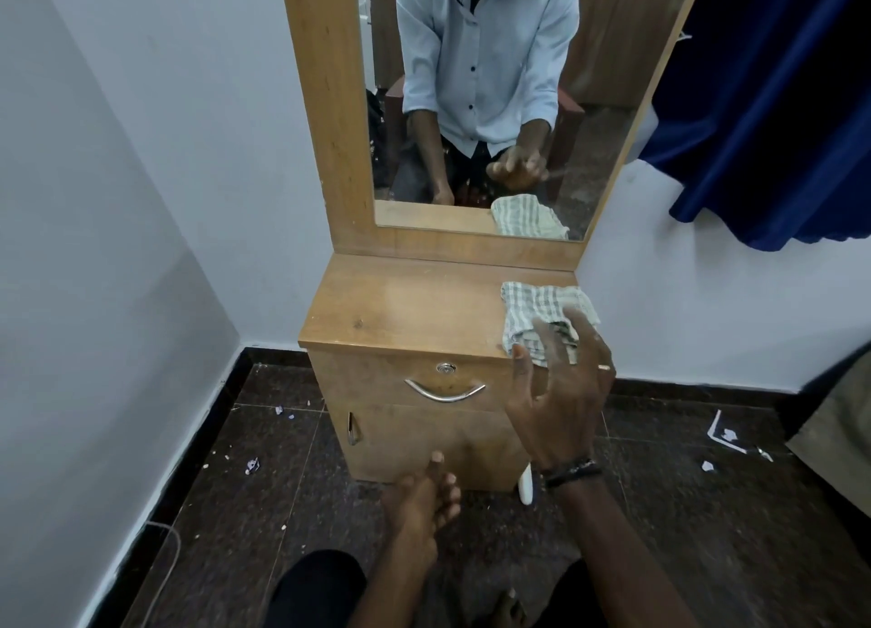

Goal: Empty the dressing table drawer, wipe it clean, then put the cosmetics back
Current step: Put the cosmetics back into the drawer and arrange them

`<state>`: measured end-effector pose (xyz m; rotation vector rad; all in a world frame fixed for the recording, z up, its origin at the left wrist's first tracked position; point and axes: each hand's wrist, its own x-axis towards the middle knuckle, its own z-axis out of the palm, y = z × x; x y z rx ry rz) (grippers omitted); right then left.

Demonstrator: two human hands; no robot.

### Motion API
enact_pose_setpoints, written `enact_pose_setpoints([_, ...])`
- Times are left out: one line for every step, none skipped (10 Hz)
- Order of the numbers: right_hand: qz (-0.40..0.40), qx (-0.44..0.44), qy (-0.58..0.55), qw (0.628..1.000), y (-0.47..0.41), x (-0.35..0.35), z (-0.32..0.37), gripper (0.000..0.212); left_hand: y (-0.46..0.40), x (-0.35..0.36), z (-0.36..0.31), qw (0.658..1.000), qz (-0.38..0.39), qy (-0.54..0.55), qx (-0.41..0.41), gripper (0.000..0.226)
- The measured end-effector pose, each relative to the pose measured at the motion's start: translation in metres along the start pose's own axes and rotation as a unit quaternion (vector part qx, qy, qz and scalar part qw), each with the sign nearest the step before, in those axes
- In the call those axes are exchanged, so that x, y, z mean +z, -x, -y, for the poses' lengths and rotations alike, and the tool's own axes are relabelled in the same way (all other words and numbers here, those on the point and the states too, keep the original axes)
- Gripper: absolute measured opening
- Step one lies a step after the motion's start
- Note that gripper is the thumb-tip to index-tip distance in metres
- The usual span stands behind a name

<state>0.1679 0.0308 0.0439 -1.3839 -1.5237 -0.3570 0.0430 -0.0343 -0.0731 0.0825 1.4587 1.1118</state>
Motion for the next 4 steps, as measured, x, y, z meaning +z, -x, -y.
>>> enact_pose_setpoints([0.194,-0.024,0.113,0.974,-0.011,0.004,-0.015,0.059,0.009,-0.012,0.014,1.000,0.008,-0.016,-0.008,0.025])
enact_pose_setpoints([0.346,-0.027,0.156,0.925,-0.016,0.010,-0.024,0.079,0.016,-0.019,0.030,0.998,0.030,-0.052,-0.018,0.029])
enact_pose_setpoints([0.392,-0.028,0.151,0.907,-0.028,0.012,-0.030,0.086,0.020,-0.025,0.042,0.997,0.031,-0.071,-0.015,0.033])
enact_pose_setpoints([0.425,-0.040,0.161,0.890,-0.031,0.012,-0.034,0.091,0.029,-0.036,0.057,0.997,0.046,-0.066,-0.012,0.030])
